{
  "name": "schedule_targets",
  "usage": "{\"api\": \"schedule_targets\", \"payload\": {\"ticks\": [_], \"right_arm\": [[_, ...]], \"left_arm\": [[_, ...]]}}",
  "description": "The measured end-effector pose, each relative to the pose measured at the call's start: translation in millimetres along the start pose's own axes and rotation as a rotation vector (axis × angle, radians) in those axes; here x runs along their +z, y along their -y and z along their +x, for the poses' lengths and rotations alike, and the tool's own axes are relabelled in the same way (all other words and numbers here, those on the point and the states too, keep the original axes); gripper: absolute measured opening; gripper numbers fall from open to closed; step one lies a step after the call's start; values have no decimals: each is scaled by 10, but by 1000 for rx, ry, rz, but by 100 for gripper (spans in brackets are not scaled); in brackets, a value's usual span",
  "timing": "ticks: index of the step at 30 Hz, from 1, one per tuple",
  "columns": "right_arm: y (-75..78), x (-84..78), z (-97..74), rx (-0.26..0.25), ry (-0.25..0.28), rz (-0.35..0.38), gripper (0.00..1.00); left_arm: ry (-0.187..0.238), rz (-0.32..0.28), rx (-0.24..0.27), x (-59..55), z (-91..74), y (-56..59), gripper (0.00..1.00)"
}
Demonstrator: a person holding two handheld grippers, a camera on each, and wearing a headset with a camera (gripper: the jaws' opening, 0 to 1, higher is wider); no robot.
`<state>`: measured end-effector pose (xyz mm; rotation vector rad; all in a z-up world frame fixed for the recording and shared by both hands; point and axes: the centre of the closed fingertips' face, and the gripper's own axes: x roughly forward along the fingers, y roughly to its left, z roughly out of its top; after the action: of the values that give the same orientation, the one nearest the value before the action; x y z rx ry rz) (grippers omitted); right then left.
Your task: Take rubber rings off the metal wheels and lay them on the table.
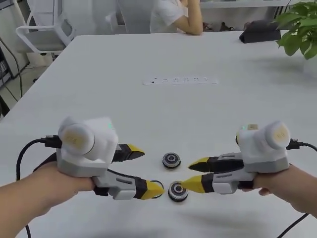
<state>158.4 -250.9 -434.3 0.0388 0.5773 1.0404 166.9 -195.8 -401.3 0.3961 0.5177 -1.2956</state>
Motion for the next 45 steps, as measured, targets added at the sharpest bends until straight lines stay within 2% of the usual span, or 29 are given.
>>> {"api": "schedule_targets", "payload": {"ticks": [9, 26, 45], "right_arm": [[25, -102, -50, -13, -1, 10, 36], [35, -252, -32, -19, -21, 12, 36], [9, -378, 18, -17, -38, 15, 35]], "left_arm": [[-17, 12, -19, -31, 97, 28, 52], [-36, 25, -60, -52, 321, 91, 47], [-63, 7, -87, -161, 518, 179, 37]]}}
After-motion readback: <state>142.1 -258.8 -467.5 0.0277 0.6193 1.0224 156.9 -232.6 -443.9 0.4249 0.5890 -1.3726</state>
